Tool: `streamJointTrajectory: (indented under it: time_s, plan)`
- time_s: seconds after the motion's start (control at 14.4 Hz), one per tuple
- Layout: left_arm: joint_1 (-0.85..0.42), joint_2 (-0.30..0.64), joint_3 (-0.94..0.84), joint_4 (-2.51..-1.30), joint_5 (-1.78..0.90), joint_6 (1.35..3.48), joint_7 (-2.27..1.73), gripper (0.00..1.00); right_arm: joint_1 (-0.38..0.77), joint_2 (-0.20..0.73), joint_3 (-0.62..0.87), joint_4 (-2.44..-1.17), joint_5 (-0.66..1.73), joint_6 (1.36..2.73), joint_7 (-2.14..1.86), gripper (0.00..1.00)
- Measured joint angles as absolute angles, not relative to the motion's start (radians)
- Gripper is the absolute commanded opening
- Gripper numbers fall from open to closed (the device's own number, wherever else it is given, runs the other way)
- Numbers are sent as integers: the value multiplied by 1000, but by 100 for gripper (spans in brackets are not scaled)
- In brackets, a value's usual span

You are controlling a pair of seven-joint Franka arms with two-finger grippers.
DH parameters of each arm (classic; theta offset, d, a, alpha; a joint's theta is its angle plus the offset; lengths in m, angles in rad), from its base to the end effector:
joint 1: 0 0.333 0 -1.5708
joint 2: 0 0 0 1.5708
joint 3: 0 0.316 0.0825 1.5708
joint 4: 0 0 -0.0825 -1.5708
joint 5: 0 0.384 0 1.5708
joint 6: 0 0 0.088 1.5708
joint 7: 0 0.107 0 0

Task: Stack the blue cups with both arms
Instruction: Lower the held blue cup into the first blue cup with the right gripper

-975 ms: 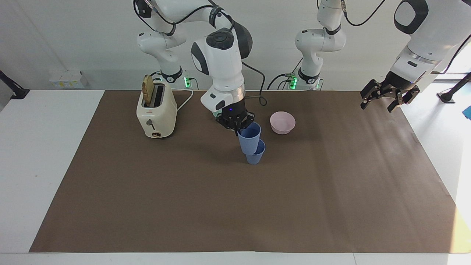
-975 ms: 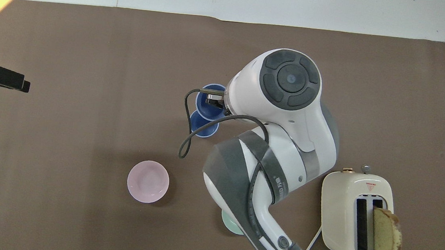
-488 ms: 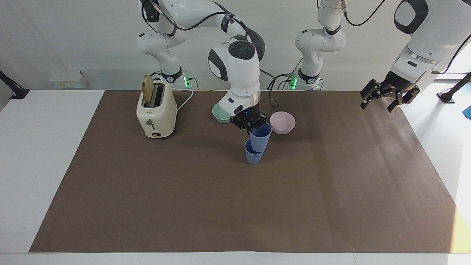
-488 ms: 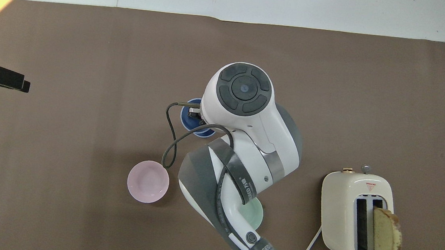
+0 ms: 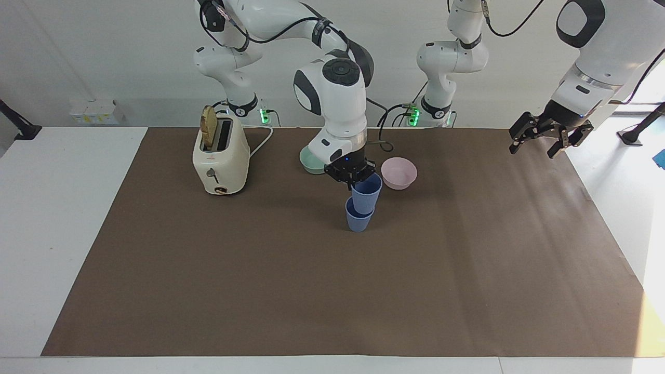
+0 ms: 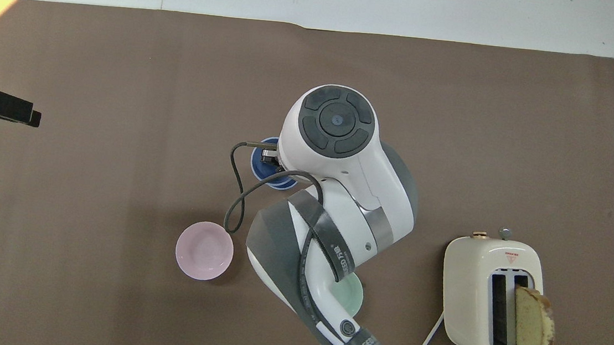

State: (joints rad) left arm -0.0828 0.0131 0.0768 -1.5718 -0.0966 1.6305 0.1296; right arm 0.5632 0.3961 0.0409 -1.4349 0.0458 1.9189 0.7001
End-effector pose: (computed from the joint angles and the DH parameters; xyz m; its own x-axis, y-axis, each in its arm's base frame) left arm 0.5645 -0.0135 0.6226 0.9900 -0.1289 0.0573 -0.1337 -0.9870 0.0888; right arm 0.5664 0.3895 0.4751 0.9930 -0.1147 0.0282 -0.1113 -0.9885 -0.1023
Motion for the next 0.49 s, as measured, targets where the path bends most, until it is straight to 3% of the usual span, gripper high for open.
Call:
streamJointTrajectory:
  time_s: [0.49]
  plan:
    - [-83, 13, 76, -1571, -97, 1631, 130, 100, 556, 401, 37, -1446, 45, 1911, 700, 0]
